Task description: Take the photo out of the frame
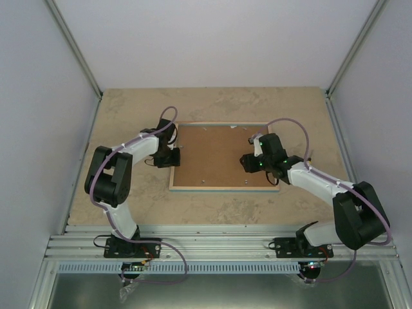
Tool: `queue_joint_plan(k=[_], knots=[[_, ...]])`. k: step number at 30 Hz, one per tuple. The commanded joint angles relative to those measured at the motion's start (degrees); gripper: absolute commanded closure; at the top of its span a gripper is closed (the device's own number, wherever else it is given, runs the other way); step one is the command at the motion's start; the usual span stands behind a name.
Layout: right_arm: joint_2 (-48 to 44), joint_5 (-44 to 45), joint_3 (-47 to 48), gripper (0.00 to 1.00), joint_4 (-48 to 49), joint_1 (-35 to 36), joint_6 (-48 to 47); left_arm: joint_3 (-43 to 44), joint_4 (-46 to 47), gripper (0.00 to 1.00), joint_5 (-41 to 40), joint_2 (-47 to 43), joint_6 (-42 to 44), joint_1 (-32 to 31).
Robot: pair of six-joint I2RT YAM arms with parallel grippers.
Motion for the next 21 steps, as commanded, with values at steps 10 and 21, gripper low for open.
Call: queue_joint_plan(k=[10,21], knots=[[-1.7,8.0,-0.2,0.38,0.8,12.1,-5.7,3.1,-2.6,0.83,-1.4,1.0,0.9,0.2],[-0.3,17.7,0.6,0.31,-0.9,25.8,-11.7,3.6,-3.6,1.00,-5.7,-3.8,1.2,0.2]])
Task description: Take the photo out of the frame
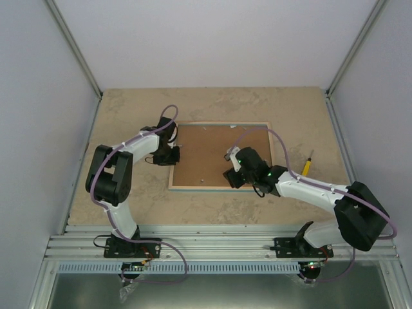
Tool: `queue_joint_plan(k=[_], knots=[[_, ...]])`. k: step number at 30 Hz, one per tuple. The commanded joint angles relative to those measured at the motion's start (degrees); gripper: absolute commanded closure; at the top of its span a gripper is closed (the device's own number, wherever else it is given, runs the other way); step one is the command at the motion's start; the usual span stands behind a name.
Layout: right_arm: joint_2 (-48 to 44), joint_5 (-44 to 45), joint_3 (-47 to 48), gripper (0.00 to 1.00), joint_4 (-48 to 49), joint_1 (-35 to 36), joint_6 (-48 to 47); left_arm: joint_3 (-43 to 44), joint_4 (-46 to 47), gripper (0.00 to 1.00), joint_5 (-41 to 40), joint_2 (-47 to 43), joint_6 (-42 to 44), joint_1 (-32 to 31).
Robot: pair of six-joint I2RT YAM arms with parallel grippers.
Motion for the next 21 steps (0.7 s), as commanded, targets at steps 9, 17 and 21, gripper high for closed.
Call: queue_joint_plan(k=[9,17,21], knots=[[5.5,20.4,2.1,0.28,-1.0,18.8,-9.1,0.5,-1.4,1.00,-6.9,-8.0,0.3,0.2],[15.5,37.7,3.1,0.33,2.5,26.4,-11.1,-0.1,-1.0,1.00,-6.6,-10.2,0.3,0.2],[20.3,43.2,4.3,0.35,5.2,26.5,-13.0,-0.3,-0.8,1.00,-6.0,-10.8,0.3,0.2]])
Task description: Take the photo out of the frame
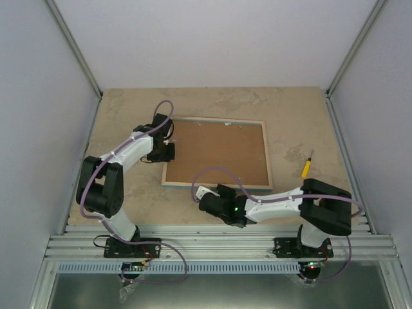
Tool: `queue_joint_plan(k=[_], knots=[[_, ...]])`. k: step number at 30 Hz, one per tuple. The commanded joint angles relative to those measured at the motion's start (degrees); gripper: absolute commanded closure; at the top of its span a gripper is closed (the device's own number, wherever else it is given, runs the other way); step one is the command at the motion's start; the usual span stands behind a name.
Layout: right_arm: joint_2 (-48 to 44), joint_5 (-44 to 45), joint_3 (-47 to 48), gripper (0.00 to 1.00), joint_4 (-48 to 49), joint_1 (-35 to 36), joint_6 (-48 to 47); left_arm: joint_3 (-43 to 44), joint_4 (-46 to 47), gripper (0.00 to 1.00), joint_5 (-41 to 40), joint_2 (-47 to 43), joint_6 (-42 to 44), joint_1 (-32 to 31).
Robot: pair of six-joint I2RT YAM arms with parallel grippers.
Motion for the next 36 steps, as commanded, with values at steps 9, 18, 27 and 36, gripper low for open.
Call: queue_joint_plan(k=[9,18,27,36], knots=[[10.7,16.8,2.4,0.39,15.7,0.4,-12.8,0.0,2.1,1.00,0.7,-4.2,-0.1,0.2],[15.2,20.5,1.9,0.47,28.9,-1.9,-23.3,-0.3,2.2,1.00,1.5,-5.0,-0.1,0.2],[15.6,20.4,1.9,0.70,36.6,-3.1,-30.8,-0.6,2.2,0.97,0.8,-5.2,-0.2,0.4],[10.7,21.5,1.7,0.99,32.9,-3.1,-31.5,-1.6,3.8,0.77,5.1,-7.0,-1.4,4.9]])
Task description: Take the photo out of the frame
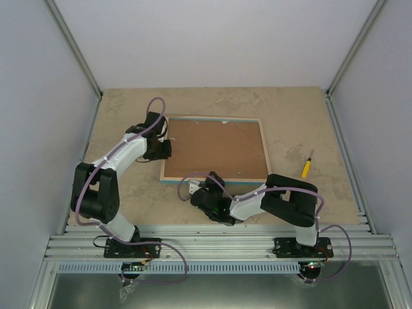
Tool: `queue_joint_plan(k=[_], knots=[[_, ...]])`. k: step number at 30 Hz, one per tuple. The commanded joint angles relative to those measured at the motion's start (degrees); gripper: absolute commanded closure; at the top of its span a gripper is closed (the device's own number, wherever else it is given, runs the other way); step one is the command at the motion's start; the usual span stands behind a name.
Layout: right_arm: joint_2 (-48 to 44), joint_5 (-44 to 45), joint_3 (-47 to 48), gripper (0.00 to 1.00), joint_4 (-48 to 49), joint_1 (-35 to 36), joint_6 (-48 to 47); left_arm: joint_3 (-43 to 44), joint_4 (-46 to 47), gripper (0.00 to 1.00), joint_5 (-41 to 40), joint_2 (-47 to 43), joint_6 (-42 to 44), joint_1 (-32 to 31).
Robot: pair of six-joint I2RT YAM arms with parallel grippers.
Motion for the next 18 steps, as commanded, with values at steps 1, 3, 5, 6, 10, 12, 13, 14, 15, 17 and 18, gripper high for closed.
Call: queue_joint_plan(k=[1,3,5,6,10,12,13,14,15,17,18], knots=[[-4.9,0.8,0.1,0.99,0.9,-0.6,3.0,-0.8,2.8,0.73,4.2,-4.2,-1.0,3.3],[-6.7,0.8,0.1,0.99,-0.1,-0.6,2.8,-1.3,3.6,0.67,5.9,-5.4,-1.4,4.9],[-9.2,0.6,0.3,1.00,-0.7,-0.6,2.2,-1.7,4.4,0.57,7.0,-6.9,-1.7,6.3],[-10.2,0.4,0.3,1.00,-1.1,-0.6,1.9,-1.7,4.8,0.53,7.2,-7.7,-1.9,7.0],[-14.8,-1.5,1.1,1.00,-2.8,-0.6,1.7,-3.5,7.8,0.35,9.4,-12.8,-3.5,10.7],[-16.8,-2.8,1.7,0.99,-4.5,-0.9,2.4,-4.7,9.9,0.27,9.9,-16.3,-4.7,13.2],[-17.8,-3.8,2.4,0.99,-6.1,-1.2,4.0,-5.5,11.1,0.23,9.8,-18.2,-5.5,14.4],[-18.7,-5.5,3.1,1.00,-7.8,-1.6,5.1,-6.3,12.5,0.19,9.8,-20.3,-6.5,15.2],[-19.5,-6.3,3.6,1.00,-8.9,-1.9,6.1,-7.5,14.1,0.14,9.8,-22.2,-7.4,17.3],[-21.0,-7.3,4.1,0.99,-9.1,-2.5,6.9,-9.8,17.3,0.09,10.6,-26.3,-9.5,19.9],[-22.1,-8.0,4.3,0.99,-9.0,-2.8,7.2,-10.9,18.6,0.07,11.3,-28.5,-10.3,21.1]])
